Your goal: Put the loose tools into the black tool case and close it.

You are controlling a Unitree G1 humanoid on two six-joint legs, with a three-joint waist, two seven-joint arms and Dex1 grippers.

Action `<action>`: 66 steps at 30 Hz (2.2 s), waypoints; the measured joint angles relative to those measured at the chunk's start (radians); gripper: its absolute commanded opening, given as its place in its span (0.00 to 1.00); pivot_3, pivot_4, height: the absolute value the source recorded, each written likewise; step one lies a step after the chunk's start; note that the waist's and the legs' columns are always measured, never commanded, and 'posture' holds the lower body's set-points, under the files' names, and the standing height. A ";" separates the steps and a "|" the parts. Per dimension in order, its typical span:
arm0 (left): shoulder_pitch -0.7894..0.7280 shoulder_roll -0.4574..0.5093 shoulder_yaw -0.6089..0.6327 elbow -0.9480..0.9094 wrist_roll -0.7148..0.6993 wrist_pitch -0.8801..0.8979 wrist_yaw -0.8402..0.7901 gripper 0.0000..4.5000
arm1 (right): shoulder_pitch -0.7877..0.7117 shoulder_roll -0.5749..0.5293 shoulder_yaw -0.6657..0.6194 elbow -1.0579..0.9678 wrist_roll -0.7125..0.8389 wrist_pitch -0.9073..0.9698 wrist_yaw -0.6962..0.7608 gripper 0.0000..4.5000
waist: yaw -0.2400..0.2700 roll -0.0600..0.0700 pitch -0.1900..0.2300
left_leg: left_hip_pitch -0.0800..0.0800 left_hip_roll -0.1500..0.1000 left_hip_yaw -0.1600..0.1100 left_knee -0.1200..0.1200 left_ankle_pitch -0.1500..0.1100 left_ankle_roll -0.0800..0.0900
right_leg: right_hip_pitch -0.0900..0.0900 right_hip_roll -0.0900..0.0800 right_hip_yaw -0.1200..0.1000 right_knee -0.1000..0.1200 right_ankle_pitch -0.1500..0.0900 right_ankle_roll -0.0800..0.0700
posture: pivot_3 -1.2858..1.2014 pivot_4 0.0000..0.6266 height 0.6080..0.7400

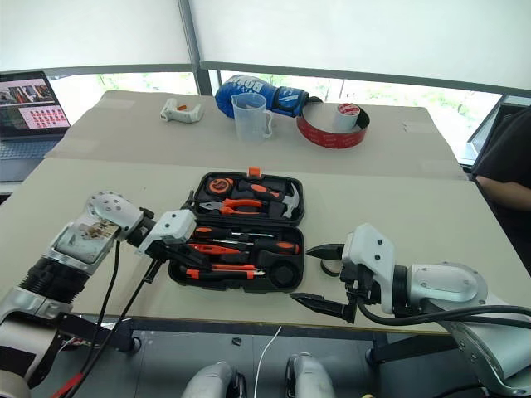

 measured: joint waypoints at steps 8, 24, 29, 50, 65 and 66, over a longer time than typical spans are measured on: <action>0.020 -0.014 -0.011 -0.004 0.032 -0.086 0.015 0.01 | 0.007 0.000 -0.003 0.000 0.000 0.000 -0.009 1.00 | -0.004 0.003 -0.002 | 0.006 0.001 0.000 -0.001 0.000 0.000 | 0.004 -0.001 0.002 -0.001 0.000 0.000 | 0.52 0.24 0.80; -0.038 0.025 0.011 -0.060 -0.122 0.138 -0.024 0.01 | 0.013 -0.005 -0.004 0.002 -0.019 0.000 -0.014 1.00 | -0.003 0.008 -0.006 | 0.009 0.001 0.000 -0.002 -0.002 0.004 | 0.008 -0.001 0.002 -0.002 -0.002 0.002 | 0.52 0.24 0.80; 0.001 0.066 -0.014 -0.087 -0.118 0.093 -0.026 0.01 | 0.013 -0.005 -0.004 0.002 -0.021 0.000 -0.006 1.00 | -0.001 0.008 -0.006 | 0.009 0.000 0.000 -0.002 -0.002 0.004 | 0.008 -0.001 0.002 -0.002 -0.002 0.002 | 0.52 0.24 0.80; 0.028 -0.003 0.018 -0.018 -0.056 0.070 -0.008 0.01 | 0.036 -0.004 -0.012 -0.002 -0.020 0.000 -0.009 1.00 | 0.021 0.011 -0.008 | 0.008 -0.002 -0.001 0.000 -0.006 0.011 | 0.010 -0.002 0.003 -0.004 0.001 0.008 | 0.52 0.24 0.80; 0.030 0.111 0.247 -0.242 -0.309 0.375 0.003 0.99 | 0.079 -0.116 -0.043 0.228 -0.149 -0.021 0.066 1.00 | 0.001 0.011 -0.007 | 0.007 -0.003 0.000 -0.001 -0.007 0.011 | 0.010 -0.003 0.004 -0.006 -0.002 0.012 | 0.52 0.24 0.80; 0.041 0.107 0.249 -0.256 -0.311 0.376 0.012 0.99 | 0.051 -0.109 -0.006 0.252 -0.177 -0.032 0.064 1.00 | -0.001 0.011 -0.007 | 0.008 -0.003 0.000 -0.001 -0.007 0.011 | 0.010 -0.003 0.004 -0.006 -0.002 0.012 | 0.52 0.24 0.80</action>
